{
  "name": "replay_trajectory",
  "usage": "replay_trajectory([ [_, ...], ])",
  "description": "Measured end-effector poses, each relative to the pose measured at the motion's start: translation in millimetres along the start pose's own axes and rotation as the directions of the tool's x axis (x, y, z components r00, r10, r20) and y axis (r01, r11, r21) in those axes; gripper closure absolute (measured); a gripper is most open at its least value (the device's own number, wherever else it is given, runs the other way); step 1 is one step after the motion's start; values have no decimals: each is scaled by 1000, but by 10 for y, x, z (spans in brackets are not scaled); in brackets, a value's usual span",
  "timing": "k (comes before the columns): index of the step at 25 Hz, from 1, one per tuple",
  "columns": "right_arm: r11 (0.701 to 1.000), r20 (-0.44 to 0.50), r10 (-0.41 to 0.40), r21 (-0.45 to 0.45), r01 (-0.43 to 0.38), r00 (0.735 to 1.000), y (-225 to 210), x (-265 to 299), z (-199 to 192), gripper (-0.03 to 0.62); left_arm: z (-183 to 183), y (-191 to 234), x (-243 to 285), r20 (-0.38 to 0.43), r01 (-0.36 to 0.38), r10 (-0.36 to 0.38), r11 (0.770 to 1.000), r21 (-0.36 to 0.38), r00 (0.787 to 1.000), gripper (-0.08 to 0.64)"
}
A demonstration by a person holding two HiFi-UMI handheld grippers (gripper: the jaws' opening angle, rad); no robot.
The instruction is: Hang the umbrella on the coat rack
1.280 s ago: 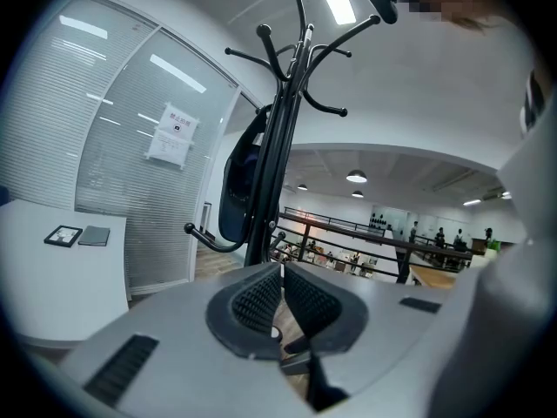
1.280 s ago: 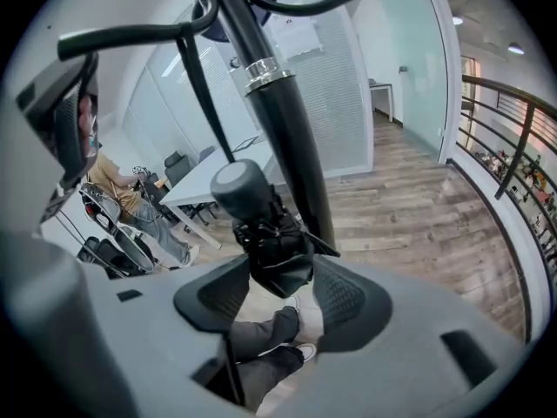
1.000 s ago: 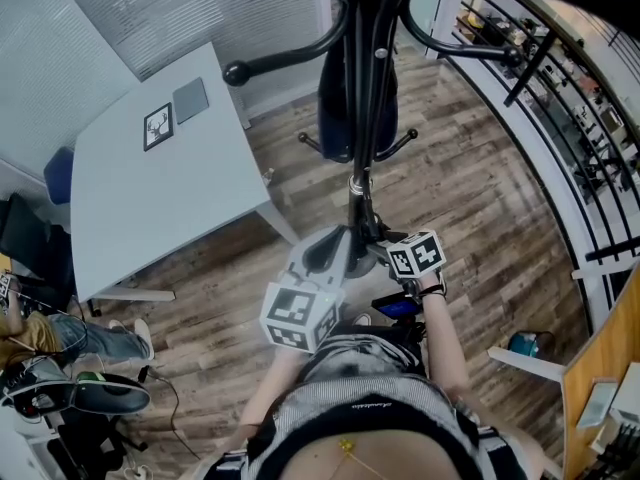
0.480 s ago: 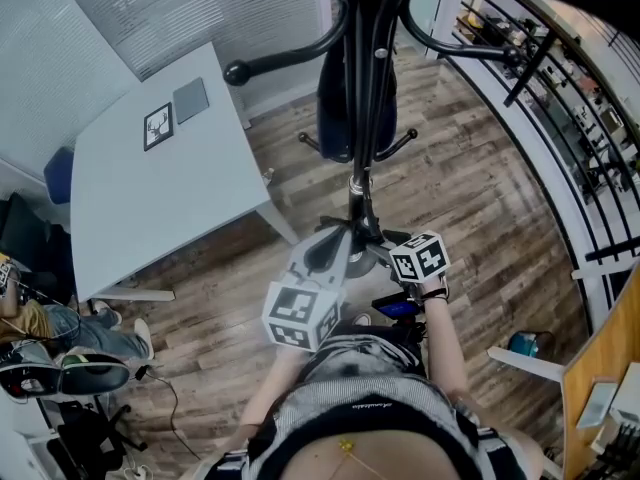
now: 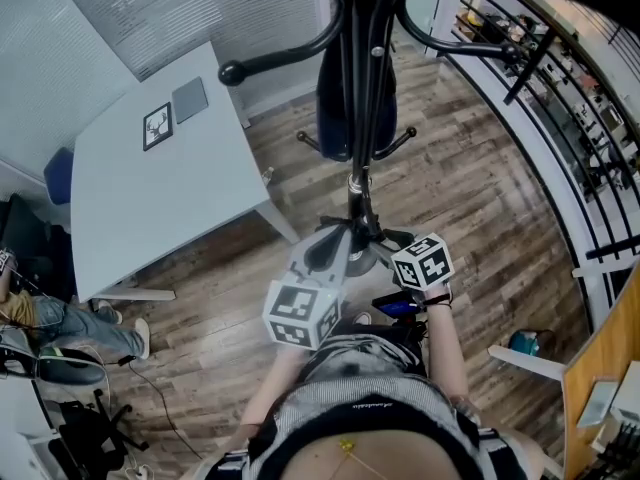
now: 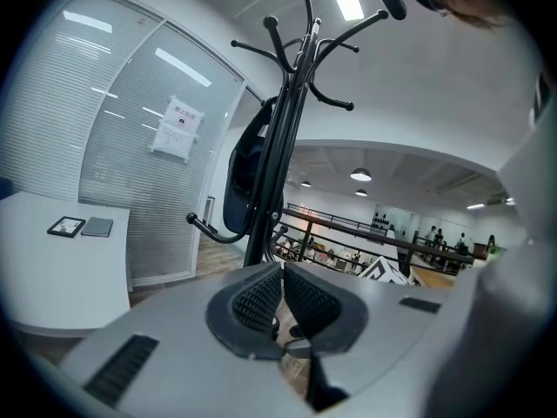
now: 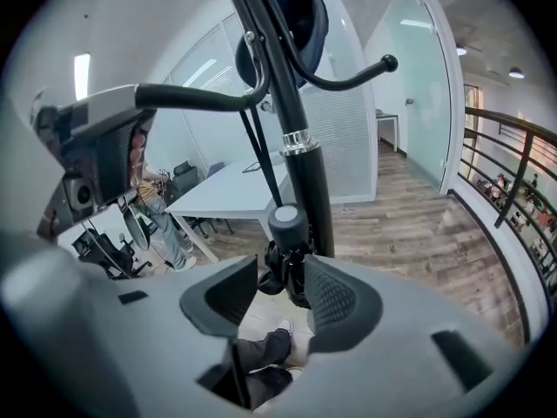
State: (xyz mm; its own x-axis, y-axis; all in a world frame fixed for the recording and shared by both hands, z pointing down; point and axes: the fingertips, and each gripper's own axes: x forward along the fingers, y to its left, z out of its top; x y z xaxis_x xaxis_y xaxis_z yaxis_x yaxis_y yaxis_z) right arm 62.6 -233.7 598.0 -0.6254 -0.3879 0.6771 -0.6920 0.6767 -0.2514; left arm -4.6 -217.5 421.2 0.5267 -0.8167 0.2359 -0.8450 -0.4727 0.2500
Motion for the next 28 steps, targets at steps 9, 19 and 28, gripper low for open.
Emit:
replay_trajectory([
  [9, 998, 95, 26, -55, -21, 995, 143, -186, 256, 499, -43, -7, 32, -17, -3, 3, 1000, 0, 1000, 549],
  [19, 998, 177, 9, -60, 2, 984, 213, -385, 417, 546, -117, -67, 72, -50, 17, -17, 1000, -13, 999, 549],
  [28, 995, 264, 4, -101, 24, 964, 345, -592, 615, 589, -179, -166, 111, -78, 40, -40, 999, 0, 996, 549],
])
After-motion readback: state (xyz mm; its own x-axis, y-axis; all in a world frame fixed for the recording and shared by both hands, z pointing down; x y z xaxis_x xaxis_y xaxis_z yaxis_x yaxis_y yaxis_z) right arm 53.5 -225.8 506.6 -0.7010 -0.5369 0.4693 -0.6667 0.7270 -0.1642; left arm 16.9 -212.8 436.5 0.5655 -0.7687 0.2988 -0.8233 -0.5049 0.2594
